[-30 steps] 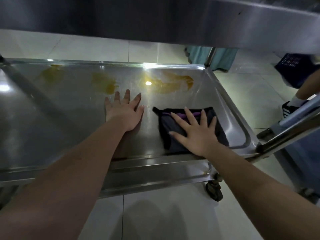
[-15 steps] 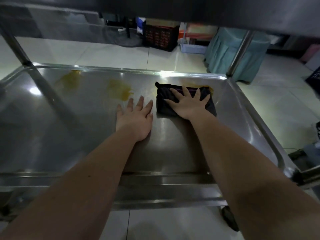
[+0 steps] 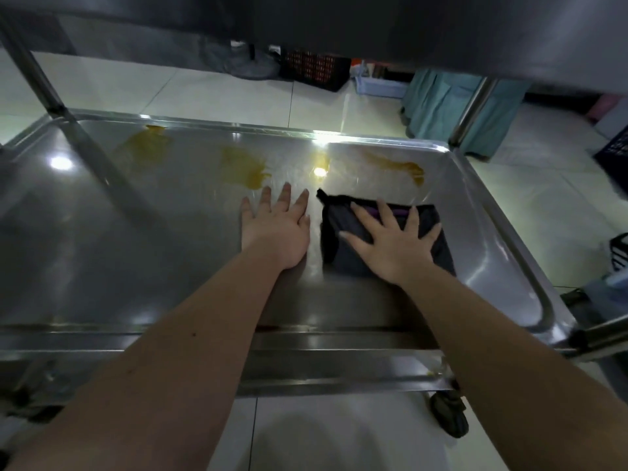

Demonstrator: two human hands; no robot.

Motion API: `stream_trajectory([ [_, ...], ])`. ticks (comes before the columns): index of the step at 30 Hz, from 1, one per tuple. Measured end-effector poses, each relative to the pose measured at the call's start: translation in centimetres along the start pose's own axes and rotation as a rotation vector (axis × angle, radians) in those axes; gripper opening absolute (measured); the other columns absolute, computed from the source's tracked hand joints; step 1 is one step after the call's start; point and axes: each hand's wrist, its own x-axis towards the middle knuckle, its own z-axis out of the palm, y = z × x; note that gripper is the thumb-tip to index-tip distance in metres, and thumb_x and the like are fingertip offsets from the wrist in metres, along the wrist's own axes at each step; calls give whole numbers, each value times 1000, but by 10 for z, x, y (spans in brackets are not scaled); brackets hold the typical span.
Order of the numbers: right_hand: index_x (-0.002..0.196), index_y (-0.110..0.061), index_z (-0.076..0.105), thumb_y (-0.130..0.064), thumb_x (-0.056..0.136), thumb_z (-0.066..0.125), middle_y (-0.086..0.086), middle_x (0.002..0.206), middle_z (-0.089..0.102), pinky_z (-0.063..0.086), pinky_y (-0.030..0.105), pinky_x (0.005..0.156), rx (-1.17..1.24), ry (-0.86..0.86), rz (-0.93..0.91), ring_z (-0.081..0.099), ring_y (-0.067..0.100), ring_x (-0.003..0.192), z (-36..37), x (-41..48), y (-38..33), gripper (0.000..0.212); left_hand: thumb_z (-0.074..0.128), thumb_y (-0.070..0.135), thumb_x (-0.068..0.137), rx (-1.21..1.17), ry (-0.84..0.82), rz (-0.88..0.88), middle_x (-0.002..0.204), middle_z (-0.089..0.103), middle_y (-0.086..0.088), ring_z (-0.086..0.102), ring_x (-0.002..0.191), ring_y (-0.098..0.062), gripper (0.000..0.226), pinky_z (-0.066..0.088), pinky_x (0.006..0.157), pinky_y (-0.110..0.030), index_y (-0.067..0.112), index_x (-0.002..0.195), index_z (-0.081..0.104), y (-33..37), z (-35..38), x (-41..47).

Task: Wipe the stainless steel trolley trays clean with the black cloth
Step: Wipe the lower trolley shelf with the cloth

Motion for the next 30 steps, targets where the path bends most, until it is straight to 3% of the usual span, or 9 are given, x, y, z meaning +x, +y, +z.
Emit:
stream_trajectory([
  [5,146,-61,3,-90,76,12,-11,164,-5,-17,75,102,42,2,27,-15,46,146,-11,92,-41,77,9,44,103,5,19,-8,164,-8,6,-9,151,-26,55,-6,116,-58,35,155,-5,-2,4,6],
  [10,148,-58,12,-88,79,19,-9,165,4,-14,74,105,63,54,-23,-8,45,147,-16,124,-49,75,9,46,102,-3,39,-10,164,-8,8,-9,151,-23,55,-5,117,-56,34,155,-2,-6,6,14],
  [14,147,-59,12,-91,75,18,-14,164,6,-13,72,107,24,50,-59,-4,41,148,-21,122,-2,78,8,47,102,-16,31,5,164,-9,8,-10,151,-24,55,-5,117,-55,37,155,-4,-5,4,10],
  [20,147,-59,8,-92,75,16,-14,164,3,-7,70,112,19,12,210,-2,39,148,-35,120,107,80,6,48,101,12,38,-5,164,-11,8,-11,150,-26,56,-6,117,-57,37,154,-7,2,8,10],
  [24,149,-55,8,-89,78,17,-13,164,2,-8,74,108,42,37,268,-4,47,146,-32,128,55,79,5,50,100,40,39,-14,164,-9,6,-9,150,-29,56,-5,115,-60,38,154,-7,2,10,12],
  [28,150,-55,9,-85,82,20,-12,164,4,-8,73,108,12,46,7,-6,47,146,-18,122,-36,75,7,52,100,28,38,-22,164,-8,8,-7,151,-27,57,-2,116,-60,37,154,-3,-1,10,14],
  [30,149,-57,11,-88,79,20,-14,164,5,-11,72,109,14,27,-72,-7,43,147,-15,117,-43,76,8,53,100,21,35,-26,164,-8,9,-7,151,-25,58,-1,116,-60,36,155,-1,-3,9,15],
])
